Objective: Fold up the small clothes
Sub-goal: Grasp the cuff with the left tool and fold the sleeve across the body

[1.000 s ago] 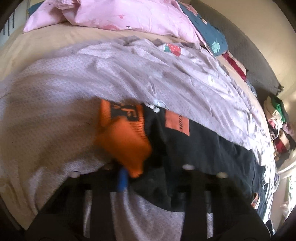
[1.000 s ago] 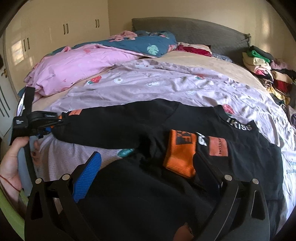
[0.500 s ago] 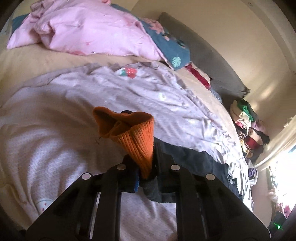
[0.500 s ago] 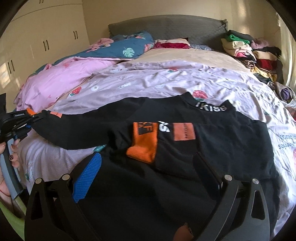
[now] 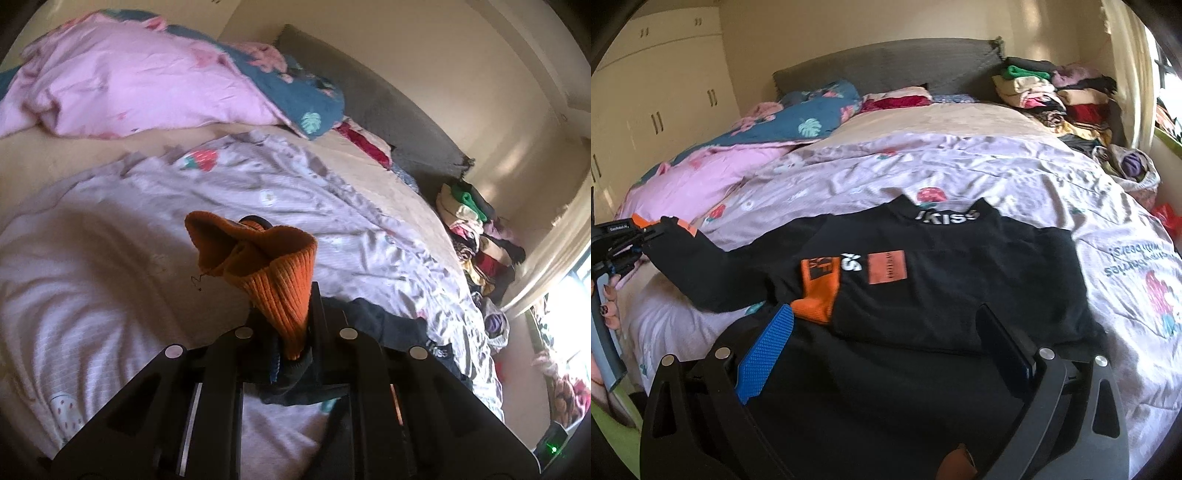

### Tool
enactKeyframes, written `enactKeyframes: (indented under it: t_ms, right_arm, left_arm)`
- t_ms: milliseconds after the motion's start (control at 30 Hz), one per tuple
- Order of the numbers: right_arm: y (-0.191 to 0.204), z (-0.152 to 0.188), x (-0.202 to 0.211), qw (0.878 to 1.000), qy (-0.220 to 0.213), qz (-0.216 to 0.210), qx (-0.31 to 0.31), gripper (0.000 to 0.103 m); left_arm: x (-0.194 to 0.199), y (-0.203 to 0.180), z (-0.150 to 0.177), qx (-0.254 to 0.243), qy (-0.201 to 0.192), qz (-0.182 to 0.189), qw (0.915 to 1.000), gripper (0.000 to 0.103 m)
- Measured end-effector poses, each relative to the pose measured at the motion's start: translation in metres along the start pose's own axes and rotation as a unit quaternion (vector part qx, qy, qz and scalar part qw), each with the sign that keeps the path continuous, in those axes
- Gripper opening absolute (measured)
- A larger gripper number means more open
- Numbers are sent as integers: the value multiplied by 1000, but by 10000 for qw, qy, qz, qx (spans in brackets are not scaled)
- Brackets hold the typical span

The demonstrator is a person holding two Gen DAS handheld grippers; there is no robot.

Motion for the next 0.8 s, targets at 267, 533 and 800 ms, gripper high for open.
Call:
enactKeyframes:
  t_ms: [267,533,800]
  right_arm:
    - [-39,1,5,9996,-64,171,-229,98]
    - [-85,2,9,9974,-99,324,-643,98]
    - [-133,6,13,9925,-115,553,-1088,98]
  left_arm:
    - [-25,-70,-4,-660,159,302,9972,6]
    - [-53,-150,8,-1292,395,771,9878,5]
    - [-83,-221,54,-1926,836,1349,9684,5]
Point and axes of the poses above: each gripper's, at about its wrist camera, not at the fingertips, and x roughly against the way its jaws point, y to its left, z to its underside, the point moved 10 cm from there along -x, roughly the way its jaws point, and after that the axes turned 14 degrees about z, right-handed, at the moved point
